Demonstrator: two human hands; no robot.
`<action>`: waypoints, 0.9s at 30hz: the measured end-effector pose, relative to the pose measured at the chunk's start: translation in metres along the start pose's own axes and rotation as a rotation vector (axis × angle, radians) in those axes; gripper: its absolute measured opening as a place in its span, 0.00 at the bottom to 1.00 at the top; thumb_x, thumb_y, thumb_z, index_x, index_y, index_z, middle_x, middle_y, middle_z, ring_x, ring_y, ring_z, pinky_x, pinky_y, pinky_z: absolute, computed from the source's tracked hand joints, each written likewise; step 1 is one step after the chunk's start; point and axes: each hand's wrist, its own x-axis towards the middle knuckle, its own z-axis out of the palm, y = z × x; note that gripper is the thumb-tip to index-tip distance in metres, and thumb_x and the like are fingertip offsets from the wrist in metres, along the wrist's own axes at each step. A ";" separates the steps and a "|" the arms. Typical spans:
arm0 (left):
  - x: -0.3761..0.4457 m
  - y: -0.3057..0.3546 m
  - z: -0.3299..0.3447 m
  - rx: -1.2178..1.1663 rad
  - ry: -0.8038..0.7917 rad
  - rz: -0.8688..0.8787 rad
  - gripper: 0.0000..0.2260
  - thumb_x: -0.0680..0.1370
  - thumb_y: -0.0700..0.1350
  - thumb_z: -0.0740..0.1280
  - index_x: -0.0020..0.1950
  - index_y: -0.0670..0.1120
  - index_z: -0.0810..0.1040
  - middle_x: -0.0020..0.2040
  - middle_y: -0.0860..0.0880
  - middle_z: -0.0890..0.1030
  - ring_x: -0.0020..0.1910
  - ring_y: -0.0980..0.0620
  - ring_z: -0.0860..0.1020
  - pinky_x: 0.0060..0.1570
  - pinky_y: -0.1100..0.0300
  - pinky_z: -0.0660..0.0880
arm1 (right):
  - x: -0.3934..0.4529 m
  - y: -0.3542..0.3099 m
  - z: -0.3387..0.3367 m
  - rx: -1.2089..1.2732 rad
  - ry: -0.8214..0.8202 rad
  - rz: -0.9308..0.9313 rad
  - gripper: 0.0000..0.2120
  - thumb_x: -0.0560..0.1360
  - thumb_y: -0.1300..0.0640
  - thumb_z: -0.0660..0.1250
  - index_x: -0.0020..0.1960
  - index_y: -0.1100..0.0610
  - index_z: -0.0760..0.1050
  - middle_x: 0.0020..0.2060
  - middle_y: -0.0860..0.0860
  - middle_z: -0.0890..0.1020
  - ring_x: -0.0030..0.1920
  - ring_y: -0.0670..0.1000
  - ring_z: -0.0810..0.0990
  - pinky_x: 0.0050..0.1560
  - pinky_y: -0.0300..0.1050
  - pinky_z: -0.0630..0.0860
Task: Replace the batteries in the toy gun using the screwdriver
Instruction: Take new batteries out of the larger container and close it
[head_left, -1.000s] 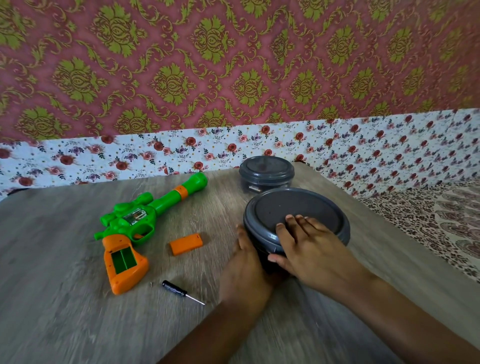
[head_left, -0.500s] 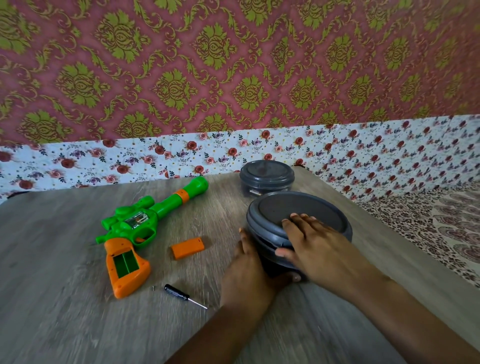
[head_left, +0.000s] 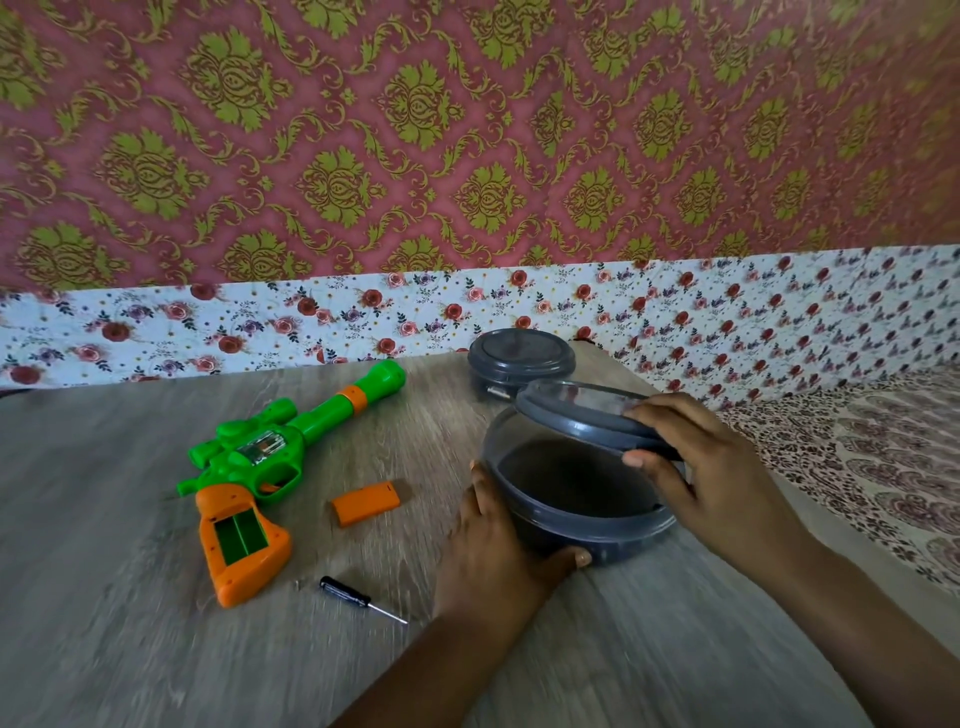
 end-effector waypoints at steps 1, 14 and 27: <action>0.000 0.000 0.000 -0.003 -0.004 -0.005 0.58 0.63 0.69 0.70 0.77 0.48 0.36 0.78 0.50 0.52 0.75 0.51 0.57 0.70 0.56 0.61 | 0.002 0.003 0.002 0.009 0.018 0.021 0.21 0.74 0.47 0.61 0.59 0.60 0.75 0.55 0.54 0.77 0.52 0.51 0.75 0.52 0.44 0.72; 0.001 -0.001 0.003 -0.011 -0.015 -0.006 0.57 0.64 0.69 0.70 0.76 0.47 0.36 0.77 0.48 0.50 0.75 0.48 0.55 0.73 0.52 0.60 | 0.021 0.035 0.018 0.018 -0.086 0.180 0.18 0.70 0.57 0.72 0.59 0.60 0.76 0.53 0.54 0.79 0.53 0.53 0.78 0.53 0.41 0.71; 0.003 -0.009 0.011 0.036 0.109 0.228 0.49 0.62 0.72 0.50 0.77 0.50 0.41 0.77 0.48 0.41 0.77 0.49 0.43 0.75 0.47 0.50 | 0.052 -0.040 0.008 -0.177 -0.798 0.247 0.06 0.75 0.61 0.64 0.46 0.59 0.80 0.45 0.54 0.83 0.45 0.52 0.80 0.51 0.50 0.78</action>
